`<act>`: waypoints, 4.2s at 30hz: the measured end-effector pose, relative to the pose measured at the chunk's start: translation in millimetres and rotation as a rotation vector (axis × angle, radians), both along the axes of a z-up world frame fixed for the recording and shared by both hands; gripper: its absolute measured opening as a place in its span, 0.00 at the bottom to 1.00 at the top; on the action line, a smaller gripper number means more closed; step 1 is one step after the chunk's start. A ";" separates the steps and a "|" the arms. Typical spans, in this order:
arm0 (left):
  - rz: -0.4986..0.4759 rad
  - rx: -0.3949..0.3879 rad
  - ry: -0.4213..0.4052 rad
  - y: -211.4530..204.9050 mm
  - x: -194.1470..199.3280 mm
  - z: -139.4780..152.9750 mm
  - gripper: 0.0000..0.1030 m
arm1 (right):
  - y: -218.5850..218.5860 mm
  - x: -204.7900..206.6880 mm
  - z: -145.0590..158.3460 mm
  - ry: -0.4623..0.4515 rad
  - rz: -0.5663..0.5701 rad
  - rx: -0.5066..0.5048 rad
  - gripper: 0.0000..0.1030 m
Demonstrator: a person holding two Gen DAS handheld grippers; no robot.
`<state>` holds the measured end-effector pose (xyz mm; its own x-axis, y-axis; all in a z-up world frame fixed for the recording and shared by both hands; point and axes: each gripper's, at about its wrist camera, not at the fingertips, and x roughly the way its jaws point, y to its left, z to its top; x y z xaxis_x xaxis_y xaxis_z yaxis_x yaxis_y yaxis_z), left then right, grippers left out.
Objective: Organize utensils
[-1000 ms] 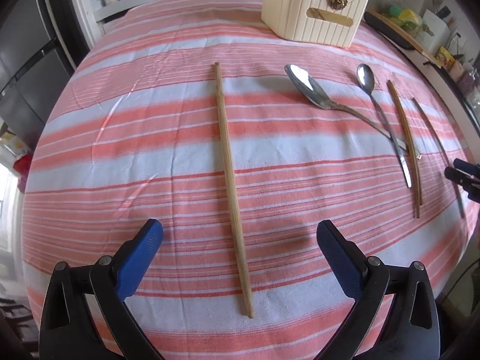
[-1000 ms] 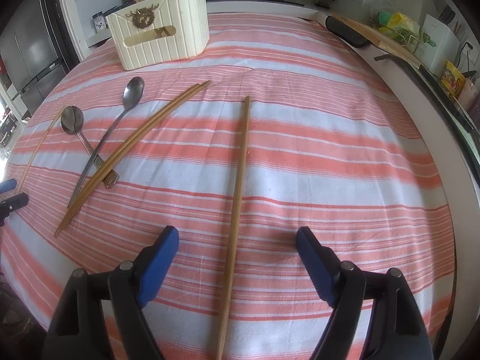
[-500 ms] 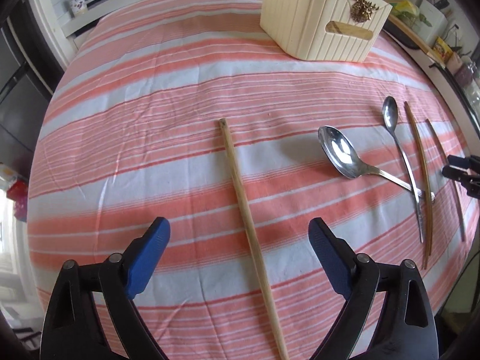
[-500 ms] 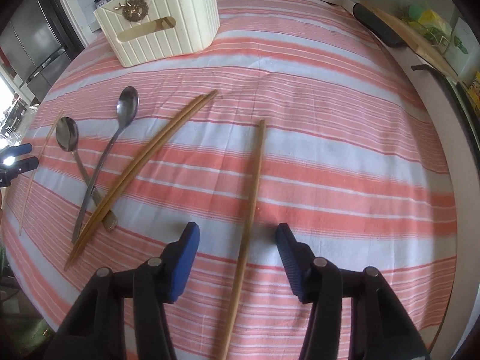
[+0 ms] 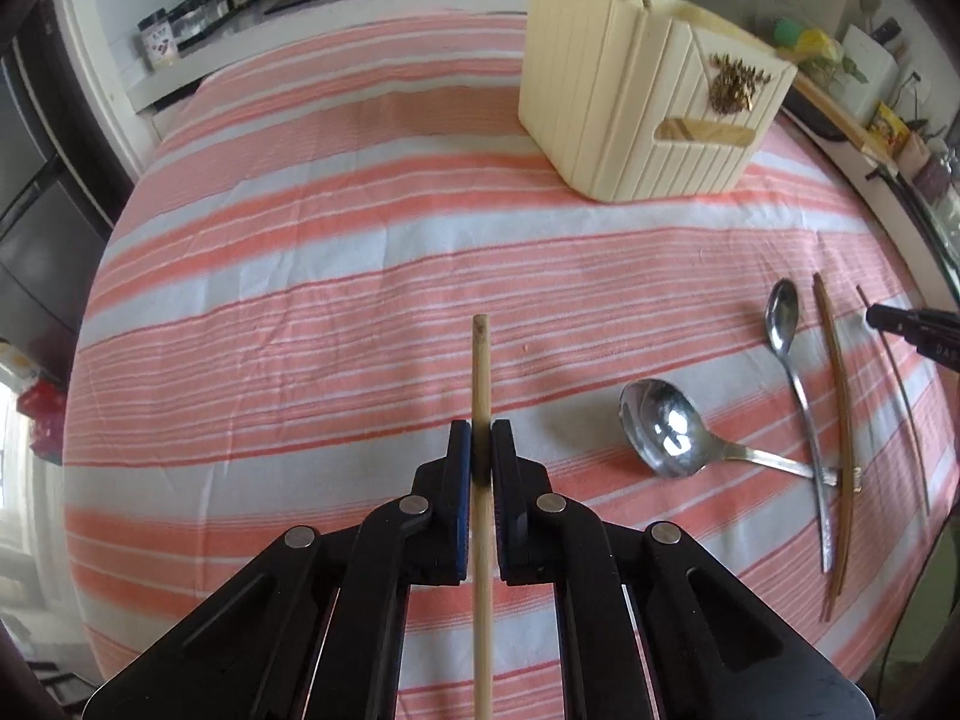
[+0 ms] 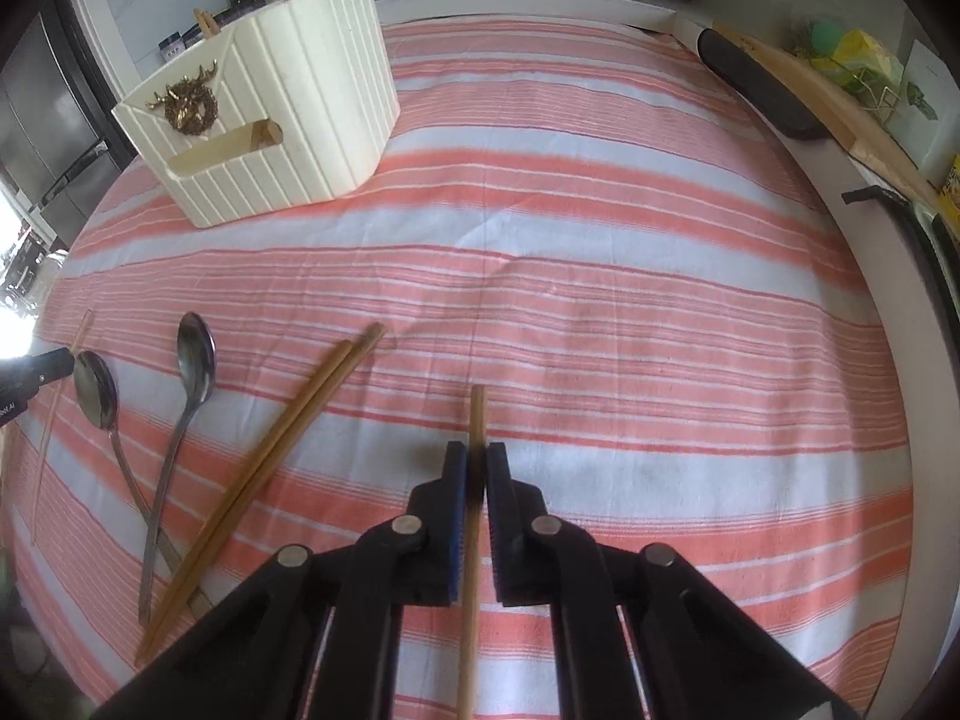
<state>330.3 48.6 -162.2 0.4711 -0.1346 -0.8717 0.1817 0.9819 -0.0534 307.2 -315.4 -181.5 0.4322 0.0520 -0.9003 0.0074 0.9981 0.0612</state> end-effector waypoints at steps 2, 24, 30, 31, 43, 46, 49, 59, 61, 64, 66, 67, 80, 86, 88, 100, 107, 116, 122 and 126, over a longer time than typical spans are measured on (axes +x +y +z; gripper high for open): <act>0.009 -0.039 -0.072 5.8 -9.6 25.5 0.05 | -3.7 -6.3 17.2 -0.070 -0.004 0.050 0.06; -0.025 -0.231 -0.580 10.5 -75.3 209.5 0.05 | 52.6 -85.4 218.9 -0.697 0.143 -0.026 0.06; -0.005 -0.285 -0.663 10.7 -46.5 248.3 0.05 | 60.2 -47.6 264.2 -0.800 0.152 -0.013 0.06; -0.003 -0.291 -0.677 8.0 -40.3 255.2 0.05 | 62.9 -39.7 273.2 -0.819 0.153 -0.010 0.06; 0.022 -0.314 -0.663 -47.9 73.3 246.9 0.05 | 100.0 71.9 286.3 -0.909 0.181 0.022 0.06; 0.033 -0.312 -0.579 -54.8 100.4 217.5 0.05 | 106.3 100.7 253.2 -0.828 0.196 0.024 0.06; 0.032 -0.296 -0.492 -61.8 121.5 188.1 0.05 | 109.0 126.0 218.4 -0.715 0.205 0.047 0.06; 0.078 -0.281 -0.300 -55.0 137.9 151.3 0.55 | 108.8 163.9 176.2 -0.482 0.169 0.091 0.23; 0.075 -0.248 -0.325 -45.0 117.0 161.9 0.64 | 98.5 148.4 196.0 -0.520 0.148 0.121 0.44; 0.027 -0.186 -0.341 -27.5 73.4 170.6 0.78 | 84.2 109.5 225.0 -0.584 0.153 0.097 0.48; 0.008 -0.139 -0.340 -14.0 39.7 168.5 0.87 | 73.5 79.1 233.3 -0.587 0.172 0.055 0.49; 0.002 -0.115 -0.337 -8.0 21.3 165.1 0.89 | 67.6 61.5 232.4 -0.584 0.181 0.034 0.49; 0.118 -0.213 -0.140 -24.2 -130.4 13.0 0.95 | 36.4 -129.3 39.2 -0.274 0.022 0.009 0.47; 0.091 -0.196 -0.117 -53.0 -145.6 -9.4 0.95 | 52.9 -152.4 4.0 -0.202 0.004 0.113 0.28; 0.096 -0.188 -0.123 -54.9 -147.9 -9.4 0.95 | 66.2 -150.5 -0.4 -0.177 0.053 0.147 0.24; 0.176 -0.176 -0.160 -33.6 -156.2 -6.3 0.95 | 98.0 -77.4 -7.1 -0.088 0.036 0.174 0.20; 0.176 -0.162 -0.157 -30.2 -155.0 -10.4 0.95 | 98.7 -70.4 -10.3 -0.052 0.016 0.161 0.20; 0.145 -0.161 -0.137 -42.5 -148.7 -15.3 0.95 | 86.1 -78.1 -8.5 -0.047 -0.003 0.145 0.19; 0.107 -0.130 -0.153 -55.1 -147.0 -9.5 0.95 | 103.5 -69.2 -6.8 -0.042 0.033 0.001 0.16; 0.089 -0.114 -0.148 -59.0 -147.2 -9.1 0.95 | 90.5 -77.3 -6.9 -0.063 0.007 -0.033 0.08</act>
<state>183.1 -10.5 -171.3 0.6072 -0.1805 -0.7738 0.1085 0.9836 -0.1443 230.0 -224.8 -188.4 0.4877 0.0262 -0.8726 -0.0025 0.9996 0.0286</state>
